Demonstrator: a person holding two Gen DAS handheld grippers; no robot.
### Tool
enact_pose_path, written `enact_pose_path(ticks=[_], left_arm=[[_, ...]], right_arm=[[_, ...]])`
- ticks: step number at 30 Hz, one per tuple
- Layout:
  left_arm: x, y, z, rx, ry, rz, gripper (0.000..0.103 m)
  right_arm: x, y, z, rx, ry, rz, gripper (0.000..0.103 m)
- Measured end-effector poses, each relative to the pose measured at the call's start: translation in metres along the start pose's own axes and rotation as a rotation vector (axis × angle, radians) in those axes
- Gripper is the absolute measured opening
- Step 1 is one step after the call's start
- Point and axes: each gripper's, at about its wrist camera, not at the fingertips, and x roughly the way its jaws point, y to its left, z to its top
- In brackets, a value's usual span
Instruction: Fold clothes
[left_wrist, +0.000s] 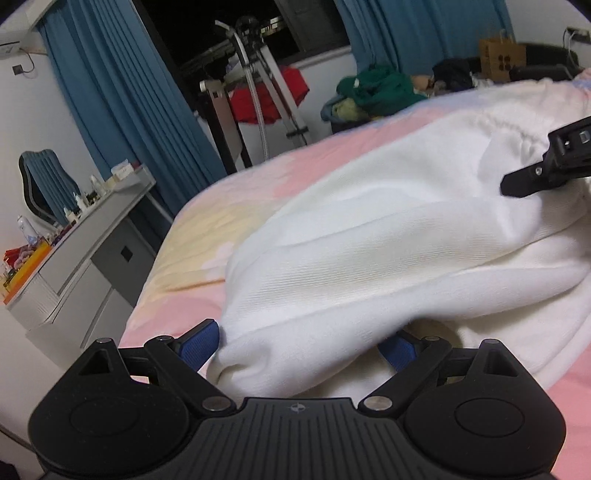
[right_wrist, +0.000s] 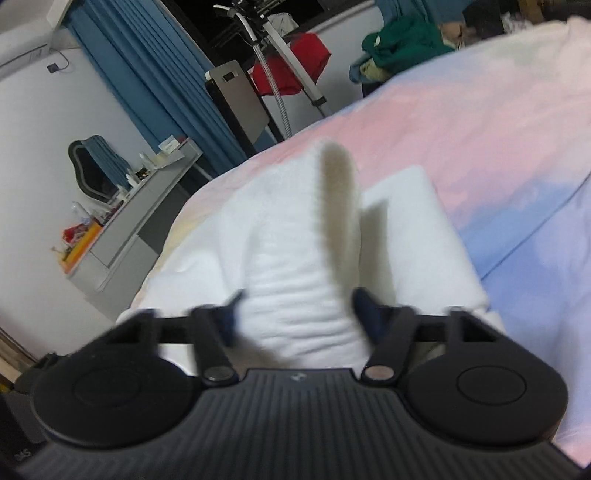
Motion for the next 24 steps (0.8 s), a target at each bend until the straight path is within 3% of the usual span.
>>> enact_pose_path(ticks=[6, 9, 13, 18, 21, 24], left_arm=[[-0.021, 0.001, 0.003, -0.028, -0.146, -0.066, 0.094], [-0.029, -0.007, 0.003, 0.014, -0.200, -0.090, 0.094], [-0.023, -0.025, 0.000, 0.093, -0.186, -0.066, 0.094], [-0.005, -0.036, -0.004, 0.135, -0.133, -0.014, 0.091], [-0.002, -0.031, -0.003, 0.093, -0.129, -0.009, 0.075], [-0.003, -0.028, -0.004, 0.075, -0.127, 0.010, 0.059]], right_arm=[[-0.050, 0.009, 0.025, -0.057, -0.196, 0.074, 0.039], [-0.071, 0.008, 0.035, -0.117, -0.278, 0.031, 0.037], [-0.074, -0.016, 0.039, -0.078, -0.271, -0.072, 0.037], [-0.052, -0.037, 0.025, -0.023, -0.188, -0.188, 0.037], [-0.047, -0.040, 0.015, 0.005, -0.165, -0.214, 0.039], [-0.049, -0.048, 0.010, 0.100, -0.163, -0.185, 0.045]])
